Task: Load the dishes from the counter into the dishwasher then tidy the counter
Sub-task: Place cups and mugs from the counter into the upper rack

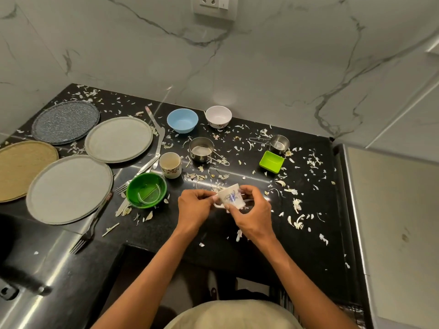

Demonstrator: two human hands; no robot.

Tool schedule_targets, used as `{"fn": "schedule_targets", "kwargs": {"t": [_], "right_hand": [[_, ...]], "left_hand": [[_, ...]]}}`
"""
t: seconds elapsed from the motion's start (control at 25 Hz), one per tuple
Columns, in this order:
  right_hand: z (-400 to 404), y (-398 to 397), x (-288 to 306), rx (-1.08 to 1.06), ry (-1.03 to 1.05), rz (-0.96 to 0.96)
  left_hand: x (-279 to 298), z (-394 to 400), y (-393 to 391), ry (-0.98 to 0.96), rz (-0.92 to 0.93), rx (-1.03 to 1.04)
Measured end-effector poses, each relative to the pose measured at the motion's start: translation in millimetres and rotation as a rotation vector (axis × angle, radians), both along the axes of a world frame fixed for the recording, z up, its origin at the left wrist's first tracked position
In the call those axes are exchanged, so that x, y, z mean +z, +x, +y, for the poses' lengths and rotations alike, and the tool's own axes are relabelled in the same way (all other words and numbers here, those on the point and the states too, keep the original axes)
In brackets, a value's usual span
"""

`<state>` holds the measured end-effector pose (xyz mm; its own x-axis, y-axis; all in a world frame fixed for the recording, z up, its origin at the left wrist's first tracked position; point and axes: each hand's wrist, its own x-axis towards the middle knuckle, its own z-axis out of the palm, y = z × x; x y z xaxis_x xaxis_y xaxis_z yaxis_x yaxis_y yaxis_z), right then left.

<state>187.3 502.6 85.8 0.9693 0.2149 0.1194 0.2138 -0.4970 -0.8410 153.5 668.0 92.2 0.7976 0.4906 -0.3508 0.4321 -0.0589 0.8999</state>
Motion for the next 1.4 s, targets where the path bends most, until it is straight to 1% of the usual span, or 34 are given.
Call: {"fn": "schedule_targets", "kwargs": {"t": [0.12, 0.2, 0.28, 0.4, 0.48, 0.72, 0.84, 1.0, 1.08, 1.16, 1.24, 1.32, 1.4], "right_hand": [[-28.5, -19.5, 7.2, 0.035, -0.049, -0.137], [-44.9, -33.3, 9.0, 0.055, -0.114, -0.217], [-65.9, -50.8, 8.1, -0.009, -0.186, -0.258], [-95.4, -80.0, 4.4, -0.15, -0.244, -0.261], [-117.9, -100.2, 3.9, -0.26, -0.222, -0.224], [-180.3, -150.7, 4.2, -0.59, -0.089, -0.134], [-216.9, -175.3, 7.3, -0.761, -0.006, -0.104], [-269.0, -202.8, 5.3, -0.993, 0.093, -0.041], [-297.5, -217.9, 2.2, -1.102, 0.162, 0.025], [-328.3, -236.0, 0.6, -1.192, 0.224, 0.102], [-358.9, -255.2, -4.3, -1.255, 0.26, 0.181], [-385.2, -271.0, -13.6, -1.311, 0.282, 0.268], [-407.4, -284.1, -29.0, -1.369, 0.37, 0.357]], "left_hand": [[13.2, -20.9, 4.0, -0.183, 0.037, 0.012], [21.7, -33.6, 5.6, -0.238, 0.045, -0.019], [31.0, -55.2, 6.2, -0.271, 0.076, -0.1], [40.5, -91.5, 0.8, -0.289, 0.094, -0.246], [39.4, -121.8, -6.4, -0.239, 0.055, -0.369], [13.9, -203.2, -33.5, 0.017, -0.177, -0.696], [2.9, -251.1, -53.6, -0.003, -0.261, -0.876], [-11.4, -316.0, -82.0, 0.097, -0.522, -0.992], [-17.2, -349.2, -97.3, 0.121, -0.606, -1.064], [-23.9, -386.2, -116.4, 0.114, -0.606, -1.163], [-31.8, -421.4, -134.0, 0.111, -0.552, -1.247], [-39.3, -450.5, -150.0, 0.102, -0.452, -1.314], [-47.7, -474.2, -162.5, 0.091, -0.349, -1.367]]}}
